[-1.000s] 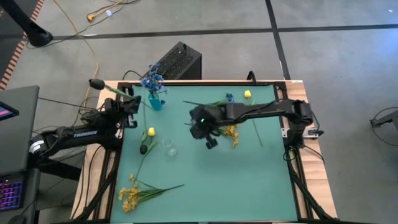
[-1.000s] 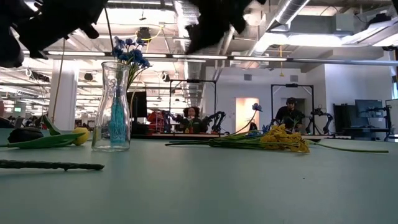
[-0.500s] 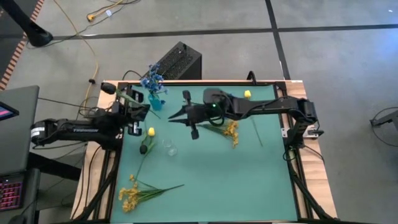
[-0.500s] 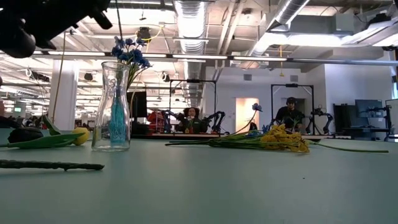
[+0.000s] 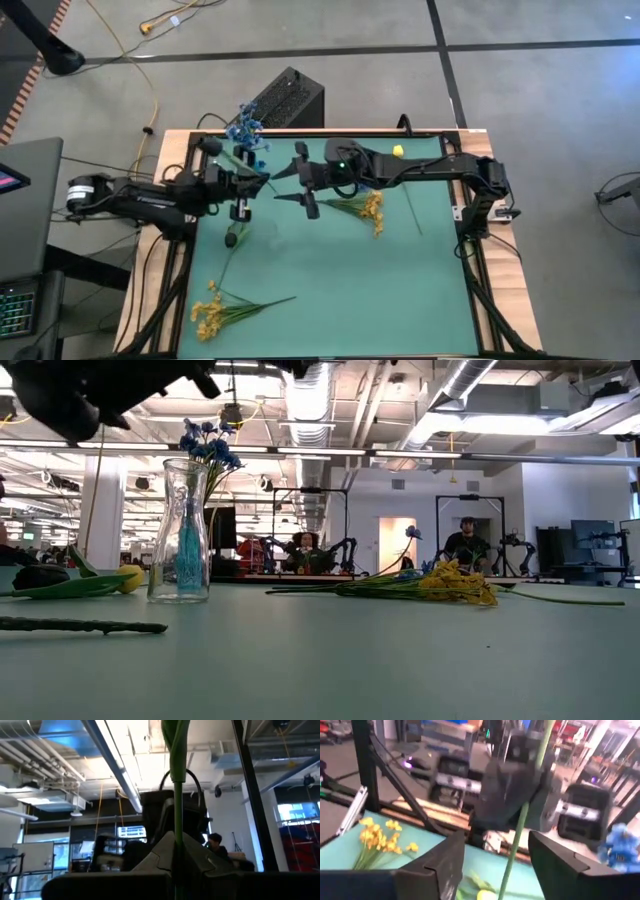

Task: Sort flowers into vase by color
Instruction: Put the bottom black flower into the blue vase

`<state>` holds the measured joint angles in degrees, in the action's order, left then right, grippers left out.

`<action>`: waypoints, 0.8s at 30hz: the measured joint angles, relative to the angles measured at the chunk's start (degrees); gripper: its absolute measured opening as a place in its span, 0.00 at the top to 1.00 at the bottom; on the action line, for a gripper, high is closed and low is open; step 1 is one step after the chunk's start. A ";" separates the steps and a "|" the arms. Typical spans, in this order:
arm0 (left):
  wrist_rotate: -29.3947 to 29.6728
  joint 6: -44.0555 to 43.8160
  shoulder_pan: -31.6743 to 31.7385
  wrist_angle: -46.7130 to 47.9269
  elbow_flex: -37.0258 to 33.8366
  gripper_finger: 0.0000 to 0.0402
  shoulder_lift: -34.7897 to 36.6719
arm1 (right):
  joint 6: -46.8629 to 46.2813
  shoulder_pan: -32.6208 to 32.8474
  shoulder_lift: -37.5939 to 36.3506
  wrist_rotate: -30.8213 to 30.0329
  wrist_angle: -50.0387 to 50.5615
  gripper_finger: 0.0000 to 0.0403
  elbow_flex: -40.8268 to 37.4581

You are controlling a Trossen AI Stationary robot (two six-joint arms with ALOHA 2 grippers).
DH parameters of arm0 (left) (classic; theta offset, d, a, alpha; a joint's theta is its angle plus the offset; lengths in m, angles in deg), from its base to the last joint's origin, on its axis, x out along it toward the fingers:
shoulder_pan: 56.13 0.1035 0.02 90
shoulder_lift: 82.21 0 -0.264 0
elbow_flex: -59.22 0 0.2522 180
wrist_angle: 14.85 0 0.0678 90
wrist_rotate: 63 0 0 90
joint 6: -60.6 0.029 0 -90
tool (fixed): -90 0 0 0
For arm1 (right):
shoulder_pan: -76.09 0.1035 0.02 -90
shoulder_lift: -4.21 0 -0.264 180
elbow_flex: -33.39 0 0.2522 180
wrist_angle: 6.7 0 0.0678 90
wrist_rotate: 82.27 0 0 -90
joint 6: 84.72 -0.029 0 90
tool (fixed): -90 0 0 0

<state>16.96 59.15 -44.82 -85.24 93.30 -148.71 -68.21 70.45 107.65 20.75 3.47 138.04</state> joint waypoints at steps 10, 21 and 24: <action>-0.05 0.35 -0.69 -0.01 5.82 1.00 -6.87 | -0.55 -0.01 0.00 -0.41 1.95 0.37 0.00; -0.10 0.82 -0.69 0.25 6.13 1.00 -7.59 | -0.59 -0.15 0.00 -6.03 6.66 0.65 0.00; -0.09 0.35 -0.69 0.83 6.13 1.00 -7.59 | -0.57 -0.16 0.00 -6.03 6.71 0.79 0.00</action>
<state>16.87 59.50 -45.52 -84.41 99.43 -156.30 -68.78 70.28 107.65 14.72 10.18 138.04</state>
